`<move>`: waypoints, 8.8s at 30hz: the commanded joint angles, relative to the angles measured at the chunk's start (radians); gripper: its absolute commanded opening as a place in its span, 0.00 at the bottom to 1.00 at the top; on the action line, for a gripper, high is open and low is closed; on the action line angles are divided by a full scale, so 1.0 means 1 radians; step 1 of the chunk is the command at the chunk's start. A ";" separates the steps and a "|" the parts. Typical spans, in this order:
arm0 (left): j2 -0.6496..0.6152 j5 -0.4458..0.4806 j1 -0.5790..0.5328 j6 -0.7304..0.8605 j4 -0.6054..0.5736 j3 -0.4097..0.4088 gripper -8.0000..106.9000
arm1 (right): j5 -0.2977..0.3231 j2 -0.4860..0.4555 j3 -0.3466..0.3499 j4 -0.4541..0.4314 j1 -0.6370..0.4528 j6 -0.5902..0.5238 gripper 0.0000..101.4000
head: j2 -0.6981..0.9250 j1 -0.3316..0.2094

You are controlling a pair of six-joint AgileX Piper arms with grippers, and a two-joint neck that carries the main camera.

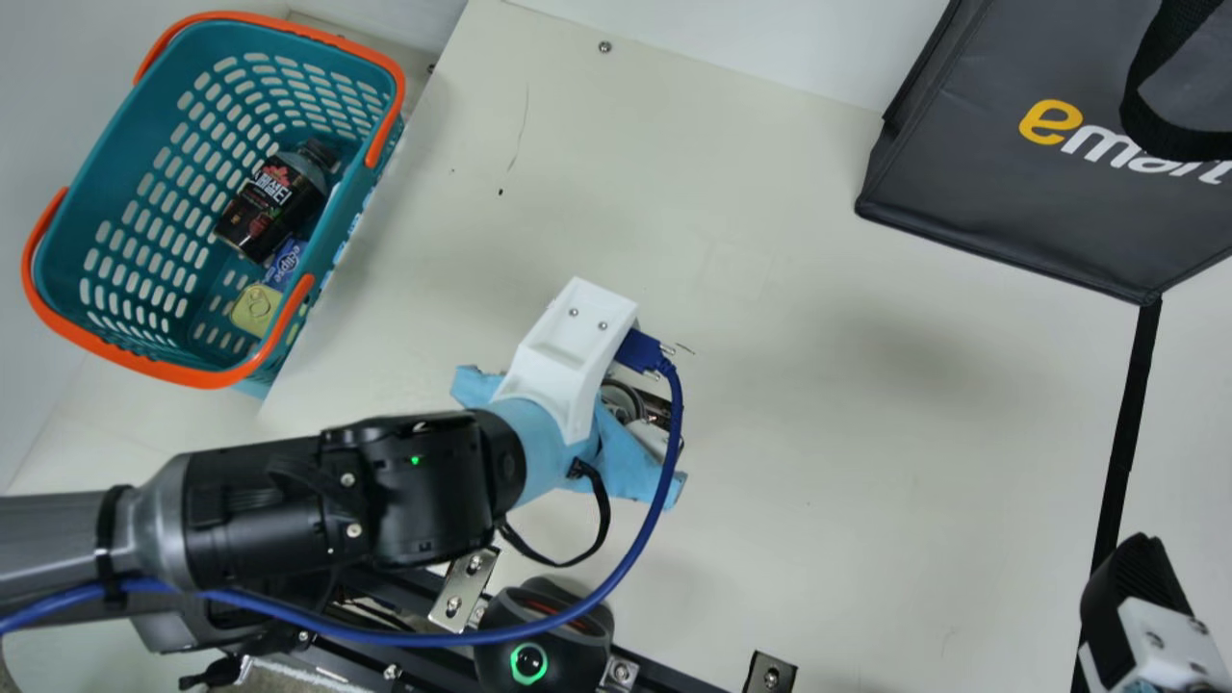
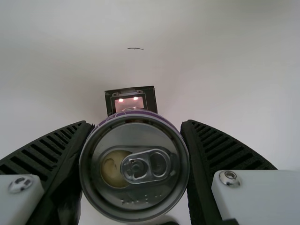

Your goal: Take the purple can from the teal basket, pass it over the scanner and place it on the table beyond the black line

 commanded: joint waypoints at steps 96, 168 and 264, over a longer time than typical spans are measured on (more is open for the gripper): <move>-0.435 0.263 0.528 0.711 -0.199 -0.065 0.85 | 0.000 0.000 0.000 0.000 0.000 0.000 0.94 | -0.137 -0.029; -0.082 0.198 0.061 0.189 -0.049 -0.221 0.85 | 0.000 0.000 0.000 0.000 0.000 0.000 0.94 | -0.347 -0.029; -0.064 0.062 0.107 1.042 -0.284 -0.068 0.00 | 0.000 0.000 0.000 0.000 0.000 0.000 0.94 | -0.347 -0.029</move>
